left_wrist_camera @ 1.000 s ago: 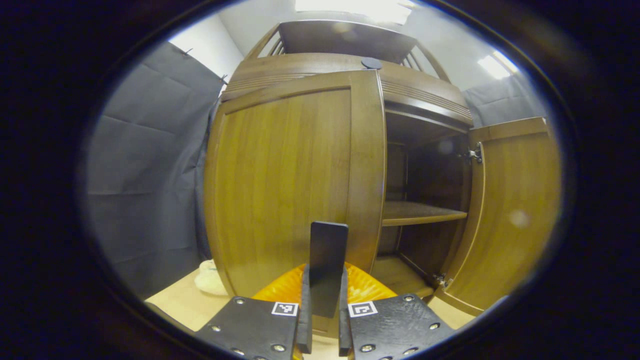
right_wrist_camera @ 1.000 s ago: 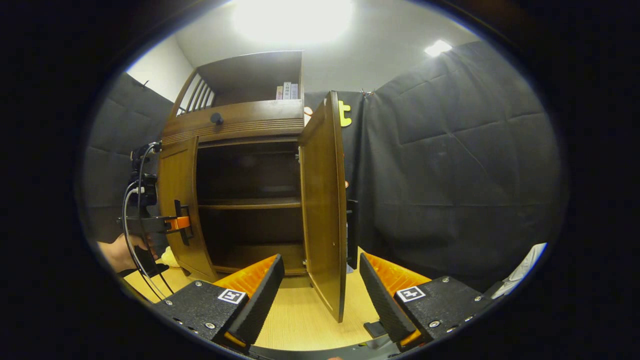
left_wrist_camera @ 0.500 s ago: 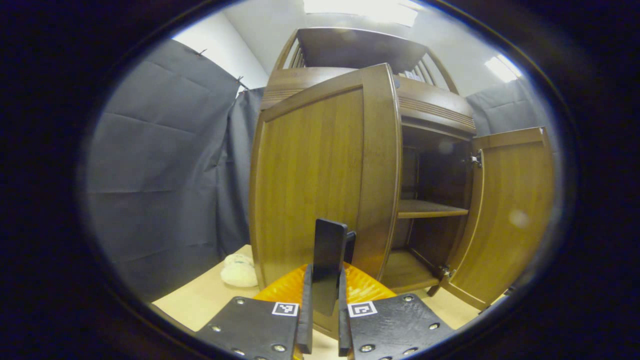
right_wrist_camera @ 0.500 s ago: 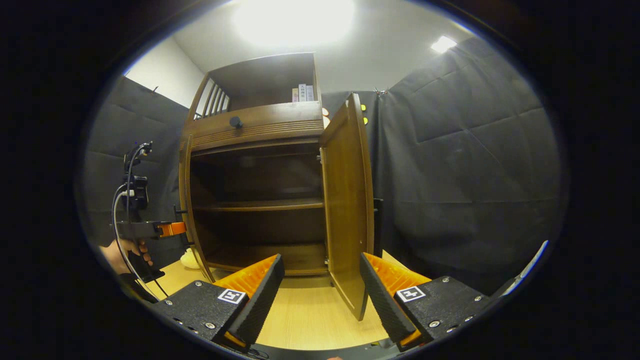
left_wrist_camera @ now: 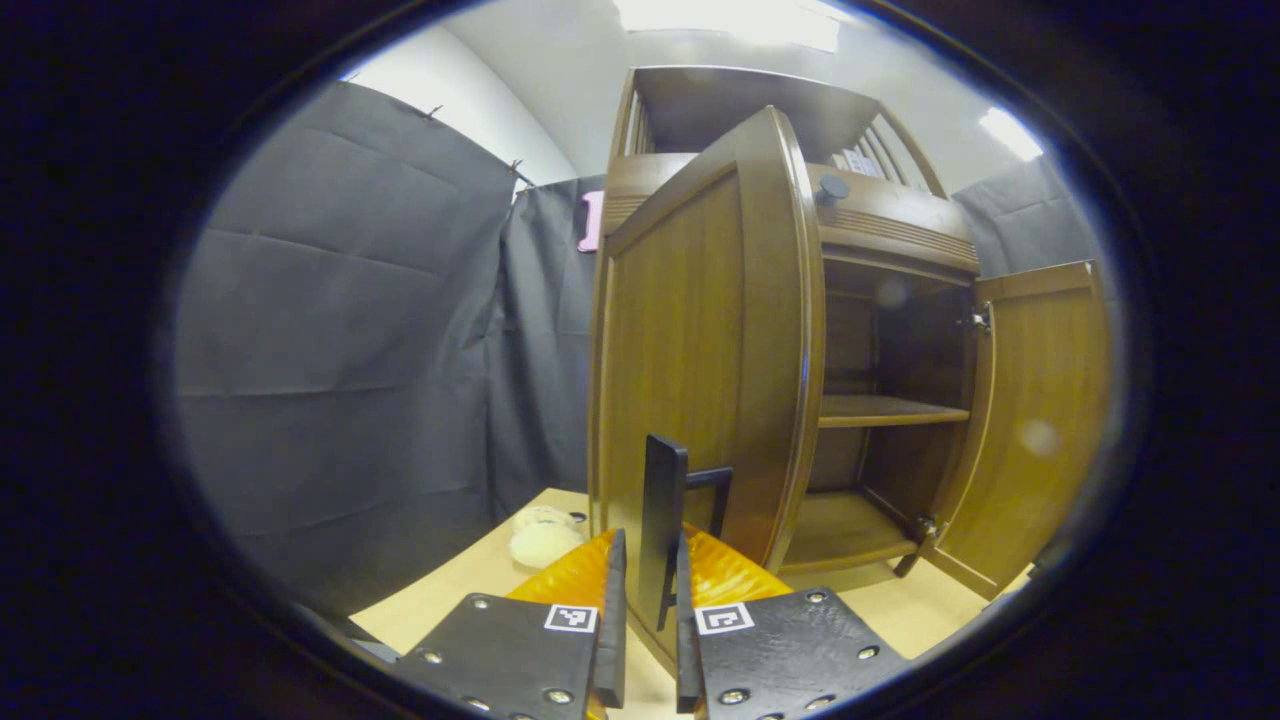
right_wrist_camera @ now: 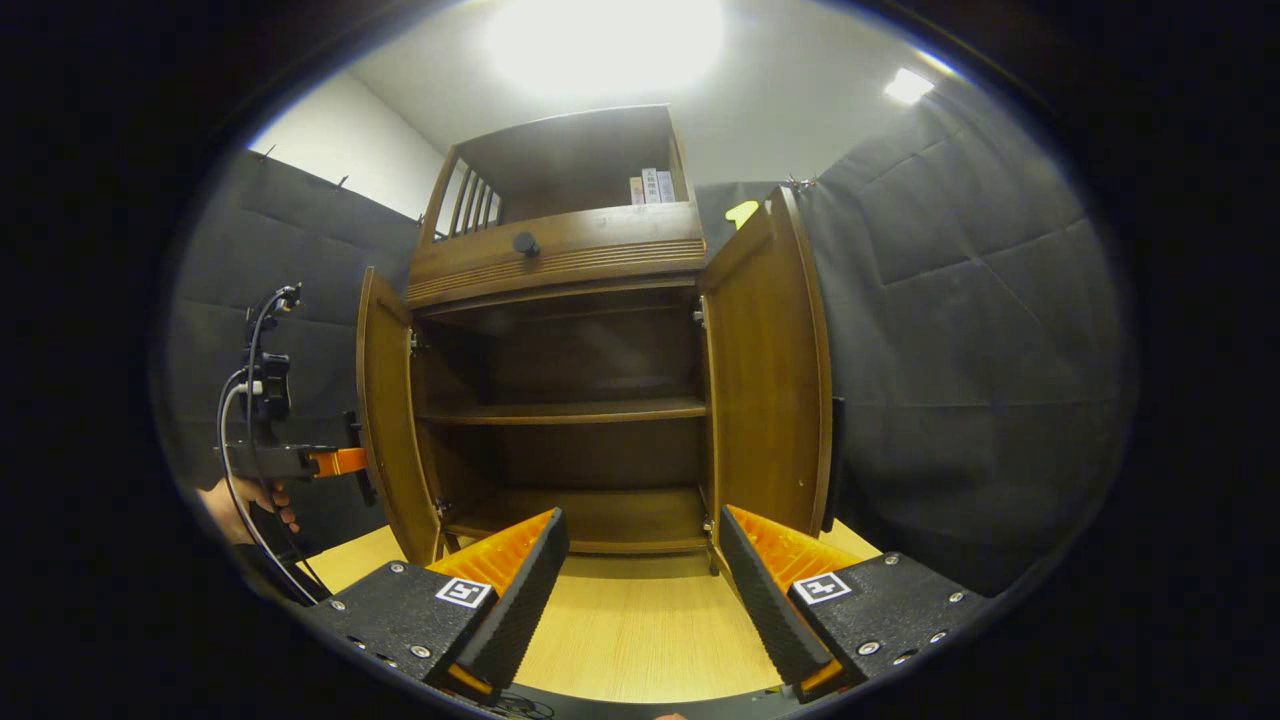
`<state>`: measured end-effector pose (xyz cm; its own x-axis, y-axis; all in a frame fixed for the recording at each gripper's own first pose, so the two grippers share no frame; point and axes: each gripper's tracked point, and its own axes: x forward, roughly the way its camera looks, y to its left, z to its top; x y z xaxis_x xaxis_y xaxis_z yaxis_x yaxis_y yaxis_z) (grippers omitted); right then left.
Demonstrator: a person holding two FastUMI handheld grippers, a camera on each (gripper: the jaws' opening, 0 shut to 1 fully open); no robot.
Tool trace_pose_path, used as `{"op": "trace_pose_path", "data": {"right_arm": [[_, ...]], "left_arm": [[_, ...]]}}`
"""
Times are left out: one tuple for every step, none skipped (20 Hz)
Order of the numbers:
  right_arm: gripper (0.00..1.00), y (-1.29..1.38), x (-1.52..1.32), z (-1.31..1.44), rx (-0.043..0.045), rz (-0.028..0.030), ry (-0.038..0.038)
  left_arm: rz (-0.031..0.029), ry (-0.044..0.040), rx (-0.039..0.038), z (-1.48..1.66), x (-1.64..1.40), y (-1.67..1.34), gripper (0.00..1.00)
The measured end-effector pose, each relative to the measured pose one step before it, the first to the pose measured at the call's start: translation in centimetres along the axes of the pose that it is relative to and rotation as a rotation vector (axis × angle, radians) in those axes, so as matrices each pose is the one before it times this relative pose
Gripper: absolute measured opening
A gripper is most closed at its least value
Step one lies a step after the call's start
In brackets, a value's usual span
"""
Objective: Open the right door of the double-door shoe cabinet with the right hand, and open the left door with the left hand.
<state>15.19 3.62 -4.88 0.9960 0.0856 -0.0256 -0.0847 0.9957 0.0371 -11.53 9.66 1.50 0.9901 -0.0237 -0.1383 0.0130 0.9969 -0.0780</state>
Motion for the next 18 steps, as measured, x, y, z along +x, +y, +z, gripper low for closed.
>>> {"op": "trace_pose_path", "data": {"right_arm": [[0.94, 0.145, 0.192, -0.138, -0.00146, 0.00939, 0.00345], [0.94, 0.199, 0.028, -0.108, 0.00179, 0.00785, 0.00283], [0.93, 0.44, 0.215, 0.007, 0.00235, 0.00729, 0.00012], [0.94, 0.357, 0.141, 0.071, 0.00098, 0.00591, -0.00194], [0.94, 0.258, 0.028, 0.028, -0.00085, 0.00683, -0.00198], [0.93, 0.162, 0.056, 0.04, -0.00251, 0.00606, -0.00133], [0.93, 0.309, 0.157, 0.01, -0.00213, 0.00555, -0.00024], [0.93, 0.309, 0.106, 0.041, -0.00036, 0.00657, -0.00122], [0.93, 0.184, 0.176, 0.015, 0.00084, 0.00366, -0.00001], [0.92, 0.165, 0.115, -0.038, 0.00208, 0.00522, 0.00109], [0.94, 0.291, 0.022, -0.03, 0.00153, 0.0045, 0.0021], [0.93, 0.203, 0.113, -0.002, 0.00022, 0.00435, 0.00092], [0.94, 0.269, 0.2, -0.14, -0.00094, 0.00364, 0.00069], [0.94, 0.261, 0.202, -0.017, -0.00015, 0.00455, 0.00098], [0.92, 0.153, 0.339, -0.022, 0.00052, 0.00386, -0.00025], [0.94, 0.091, 0.062, 0.053, 0.00117, 0.00252, 0.00001], [0.94, 0.127, 0.042, 0.136, 0.00251, 0.00145, -0.00056], [0.92, 0.142, 0.073, 0.01, 0.00237, 0.00368, -0.00348]], "left_arm": [[0.00452, 0.00038, 0.00766, -0.093, -0.14, 0.305, 0.25], [0.00384, -0.00092, 0.00784, -0.064, -0.19, 0.414, 0.25], [0.00623, -0.00413, 0.00458, -0.015, -0.368, 0.714, 0.25], [0.00881, -0.00279, 0.00188, 0.013, -0.275, 0.581, 0.25], [0.01088, -0.00028, -0.00175, -0.243, -0.281, 0.661, 0.16], [0.01168, -0.00014, -0.00443, 0.029, -0.088, 0.673, 0.16], [0.01178, -0.00087, -0.00652, 0.1, -0.189, 0.693, 0.16], [0.03707, -0.00786, 0.0084, 0.044, 0.723, 1.318, 0.16], [0.02905, -0.00071, 0.00428, 0.112, -0.301, 1.277, 0.17], [0.01426, 0.00095, 0.00172, -0.166, 0.151, 0.27, 0.17], [0.01316, 0.00044, -0.00612, 0.163, -0.525, 1.101, 0.08], [0.00288, -0.00109, -0.00537, 0.137, 0.019, 0.493, 0.09], [-0.00154, 0.00034, -0.0002, -0.257, -0.157, 0.358, 0.09], [0.00208, -0.00269, 0.00314, -0.033, -0.132, 0.253, 0.0], [0.00407, -0.00197, 0.00442, -0.155, -0.173, 0.425, 0.17], [0.01235, -0.00245, 0.00294, -0.015, -0.182, 0.504, 0.17], [0.01918, -0.00257, -0.00001, 0.066, -0.208, 0.939, 0.09], [0.01907, -0.00174, -0.00214, 0.151, -0.318, 1.043, 0.09]]}}
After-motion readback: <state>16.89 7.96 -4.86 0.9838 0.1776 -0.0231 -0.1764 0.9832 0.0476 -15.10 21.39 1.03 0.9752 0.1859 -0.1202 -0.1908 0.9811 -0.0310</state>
